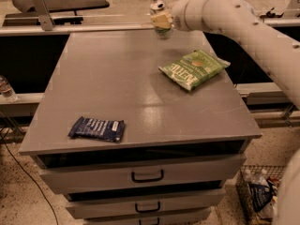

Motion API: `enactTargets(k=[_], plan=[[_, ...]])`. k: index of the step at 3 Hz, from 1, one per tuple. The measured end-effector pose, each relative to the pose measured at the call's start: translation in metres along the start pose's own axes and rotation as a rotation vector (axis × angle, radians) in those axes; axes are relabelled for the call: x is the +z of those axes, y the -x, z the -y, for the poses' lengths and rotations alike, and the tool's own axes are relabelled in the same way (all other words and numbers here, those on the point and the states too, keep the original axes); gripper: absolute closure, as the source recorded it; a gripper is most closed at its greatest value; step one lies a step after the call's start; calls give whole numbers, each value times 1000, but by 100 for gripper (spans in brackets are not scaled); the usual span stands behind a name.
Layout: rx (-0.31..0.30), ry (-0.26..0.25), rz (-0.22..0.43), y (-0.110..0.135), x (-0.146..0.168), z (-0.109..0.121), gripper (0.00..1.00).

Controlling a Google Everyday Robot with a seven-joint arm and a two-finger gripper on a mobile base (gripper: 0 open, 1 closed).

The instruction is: Move 7up can near green jalapeno chip bag

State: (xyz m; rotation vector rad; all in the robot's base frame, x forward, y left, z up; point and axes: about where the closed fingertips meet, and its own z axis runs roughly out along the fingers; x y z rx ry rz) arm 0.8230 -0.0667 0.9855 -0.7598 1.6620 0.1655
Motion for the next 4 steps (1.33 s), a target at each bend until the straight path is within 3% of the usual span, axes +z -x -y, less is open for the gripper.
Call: enactTargets(k=[1,2,4], plan=[[53,-41,-12,-27,-44,19,100],[108,-51,-14,-50,-68,30,100],[185,-3,6,-73,-63,30,100]])
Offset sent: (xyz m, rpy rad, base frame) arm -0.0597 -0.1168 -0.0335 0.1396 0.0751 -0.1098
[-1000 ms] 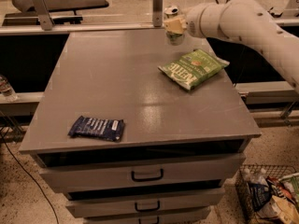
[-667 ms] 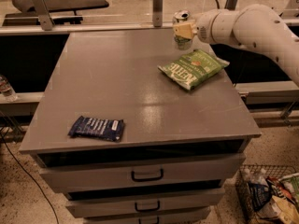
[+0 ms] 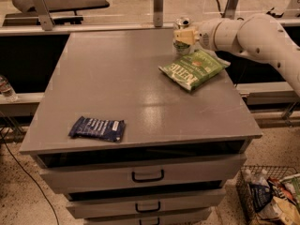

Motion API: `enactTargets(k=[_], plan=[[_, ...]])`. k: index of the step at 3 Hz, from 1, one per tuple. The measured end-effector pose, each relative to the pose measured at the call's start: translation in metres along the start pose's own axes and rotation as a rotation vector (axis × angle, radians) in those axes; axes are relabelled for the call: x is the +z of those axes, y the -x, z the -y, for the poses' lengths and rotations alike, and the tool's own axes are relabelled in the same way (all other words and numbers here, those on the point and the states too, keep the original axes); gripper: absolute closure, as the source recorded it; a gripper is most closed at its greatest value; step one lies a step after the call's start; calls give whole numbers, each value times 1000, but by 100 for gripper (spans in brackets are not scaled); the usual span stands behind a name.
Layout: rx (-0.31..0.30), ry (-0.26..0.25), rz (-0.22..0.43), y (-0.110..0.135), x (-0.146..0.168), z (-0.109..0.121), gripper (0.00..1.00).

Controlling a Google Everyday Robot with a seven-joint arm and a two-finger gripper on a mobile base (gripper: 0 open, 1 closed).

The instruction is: Move 7up can near green jalapeno chip bag

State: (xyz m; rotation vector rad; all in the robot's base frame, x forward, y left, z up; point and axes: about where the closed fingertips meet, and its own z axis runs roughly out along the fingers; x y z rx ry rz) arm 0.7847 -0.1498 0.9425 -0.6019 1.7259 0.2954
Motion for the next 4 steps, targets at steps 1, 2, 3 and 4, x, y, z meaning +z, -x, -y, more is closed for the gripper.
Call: enactTargets(k=[1,2,3,4], plan=[[1,26,10,1,10,-1,100],[6,26,-6,-2,10,0,100],[27,29,-32,-14,10,-2,84],[48,41,-44,-23,15,-5,59]])
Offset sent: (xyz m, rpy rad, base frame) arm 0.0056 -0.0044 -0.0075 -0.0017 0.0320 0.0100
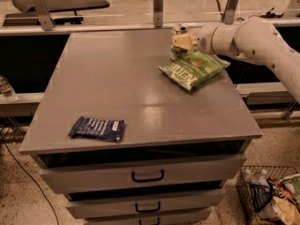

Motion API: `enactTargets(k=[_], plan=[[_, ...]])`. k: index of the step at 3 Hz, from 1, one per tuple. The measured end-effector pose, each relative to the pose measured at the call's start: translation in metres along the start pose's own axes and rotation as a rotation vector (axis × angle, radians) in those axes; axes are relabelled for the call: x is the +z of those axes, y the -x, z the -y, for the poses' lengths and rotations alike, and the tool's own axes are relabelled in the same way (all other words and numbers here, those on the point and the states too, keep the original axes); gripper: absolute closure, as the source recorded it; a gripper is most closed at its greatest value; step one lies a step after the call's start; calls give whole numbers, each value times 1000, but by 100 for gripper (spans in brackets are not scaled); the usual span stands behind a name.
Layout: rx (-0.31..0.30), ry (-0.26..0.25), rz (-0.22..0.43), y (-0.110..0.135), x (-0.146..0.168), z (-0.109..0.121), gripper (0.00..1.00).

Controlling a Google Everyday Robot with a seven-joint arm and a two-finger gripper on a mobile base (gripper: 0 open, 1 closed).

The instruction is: Move 7up can near green jalapeno chip bag

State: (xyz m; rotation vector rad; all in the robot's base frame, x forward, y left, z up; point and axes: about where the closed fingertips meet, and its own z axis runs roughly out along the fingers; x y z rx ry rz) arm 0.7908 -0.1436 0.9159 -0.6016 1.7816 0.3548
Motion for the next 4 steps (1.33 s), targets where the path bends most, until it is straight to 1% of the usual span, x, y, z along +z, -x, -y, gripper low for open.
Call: enactTargets(k=[1,2,3,4], plan=[[-6,0,-12,-4,-2,0,30],[-49,-27,-15,5,-22,10,6],[-109,-38,-21,18,-45,18,0],[-158,-52,-39,27,-71,24,0]])
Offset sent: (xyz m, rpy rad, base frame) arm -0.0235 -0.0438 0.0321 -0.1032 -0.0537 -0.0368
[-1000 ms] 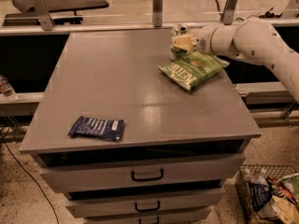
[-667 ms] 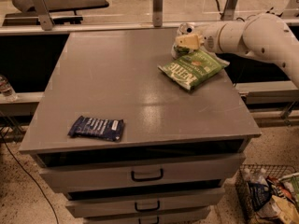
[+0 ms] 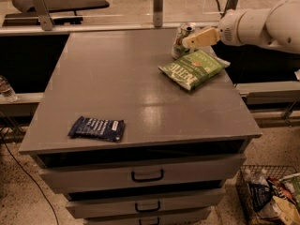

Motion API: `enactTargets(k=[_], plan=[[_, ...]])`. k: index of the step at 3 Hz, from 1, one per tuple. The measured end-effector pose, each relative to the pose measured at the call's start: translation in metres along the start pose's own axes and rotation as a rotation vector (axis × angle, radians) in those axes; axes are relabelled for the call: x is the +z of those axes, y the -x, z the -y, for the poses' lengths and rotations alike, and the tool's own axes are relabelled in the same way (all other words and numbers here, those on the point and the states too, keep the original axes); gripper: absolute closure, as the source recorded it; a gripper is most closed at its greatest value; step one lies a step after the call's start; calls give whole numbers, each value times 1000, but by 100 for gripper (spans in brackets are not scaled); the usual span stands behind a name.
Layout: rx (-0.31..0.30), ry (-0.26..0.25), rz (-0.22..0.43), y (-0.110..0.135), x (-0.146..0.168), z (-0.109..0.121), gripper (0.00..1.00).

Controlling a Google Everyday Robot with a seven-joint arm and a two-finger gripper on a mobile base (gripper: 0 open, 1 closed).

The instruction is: Move 7up can near green jalapeno chip bag

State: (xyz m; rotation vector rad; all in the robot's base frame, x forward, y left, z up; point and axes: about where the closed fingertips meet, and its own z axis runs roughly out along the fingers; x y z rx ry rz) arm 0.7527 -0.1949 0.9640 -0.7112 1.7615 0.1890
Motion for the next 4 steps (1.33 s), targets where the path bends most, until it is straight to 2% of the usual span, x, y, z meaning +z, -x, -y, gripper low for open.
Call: enactTargets(k=[1,2,3,4], plan=[[-40,19,-5,3,-32,13,0],[-66,99,39,-5,-60,31,0],[-124,180,112,3,-84,44,0],[-168,225,140,20,-109,45,0]])
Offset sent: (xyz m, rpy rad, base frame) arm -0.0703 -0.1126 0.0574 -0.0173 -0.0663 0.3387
